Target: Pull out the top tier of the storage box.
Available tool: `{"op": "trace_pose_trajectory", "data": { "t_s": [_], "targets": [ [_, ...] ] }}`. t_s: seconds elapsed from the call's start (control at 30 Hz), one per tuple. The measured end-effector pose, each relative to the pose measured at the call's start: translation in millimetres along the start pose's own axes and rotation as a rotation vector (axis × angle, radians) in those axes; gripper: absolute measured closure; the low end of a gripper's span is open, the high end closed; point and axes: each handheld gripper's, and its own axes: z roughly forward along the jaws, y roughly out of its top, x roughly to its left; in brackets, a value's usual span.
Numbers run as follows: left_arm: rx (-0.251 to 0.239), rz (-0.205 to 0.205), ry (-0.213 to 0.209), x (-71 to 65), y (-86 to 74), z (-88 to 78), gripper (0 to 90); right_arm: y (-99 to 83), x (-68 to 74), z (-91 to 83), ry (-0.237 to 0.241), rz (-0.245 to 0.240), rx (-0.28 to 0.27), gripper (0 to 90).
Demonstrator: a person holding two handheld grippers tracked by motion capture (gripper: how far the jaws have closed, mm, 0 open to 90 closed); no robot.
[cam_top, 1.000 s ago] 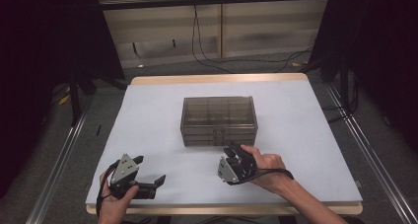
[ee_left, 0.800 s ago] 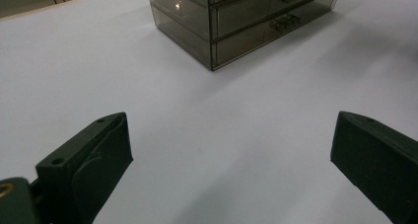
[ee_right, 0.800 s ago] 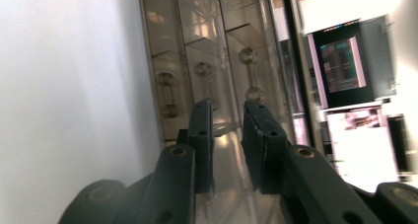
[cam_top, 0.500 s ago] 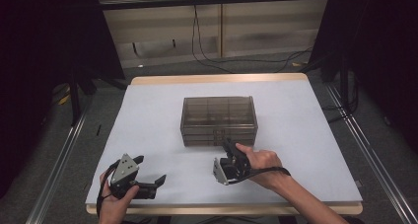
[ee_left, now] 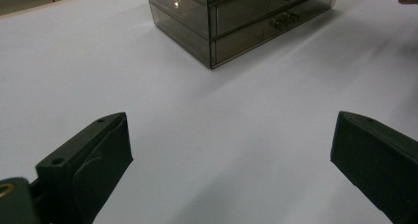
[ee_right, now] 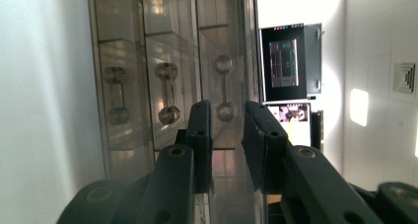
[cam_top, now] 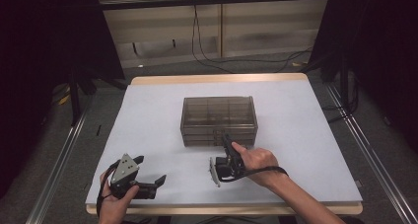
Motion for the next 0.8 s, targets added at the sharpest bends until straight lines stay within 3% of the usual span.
{"op": "trace_pose_trajectory", "data": {
  "t_s": [0.17, 0.3, 0.43, 0.47, 0.6, 0.8],
  "targets": [
    [0.001, -0.002, -0.001, 0.0, -0.1, 0.1, 1.9, -1.6, -0.7, 4.7, -0.006, 0.024, 0.029, 75.5],
    [-0.002, -0.006, 0.001, 0.1, -0.1, 0.0, 1.9, -0.2, 0.3, 8.1, -0.014, 0.026, 0.02, 76.6],
    [-0.001, -0.002, -0.001, 0.2, -0.1, -0.4, 1.9, 2.1, 2.3, 9.5, -0.028, 0.009, 0.021, 78.8],
    [-0.002, -0.005, 0.001, 0.0, -0.2, -0.4, 1.9, 2.5, 3.6, 8.8, -0.018, 0.026, 0.035, 80.3],
    [-0.001, -0.002, 0.0, 0.2, -0.2, -0.3, 1.9, 2.7, 4.2, 10.7, -0.037, -0.005, 0.026, 80.8],
    [-0.001, -0.004, 0.001, 0.1, -0.2, -0.2, 1.9, 3.2, 5.9, 11.4, -0.042, 0.014, 0.032, 80.5]
  ]
}}
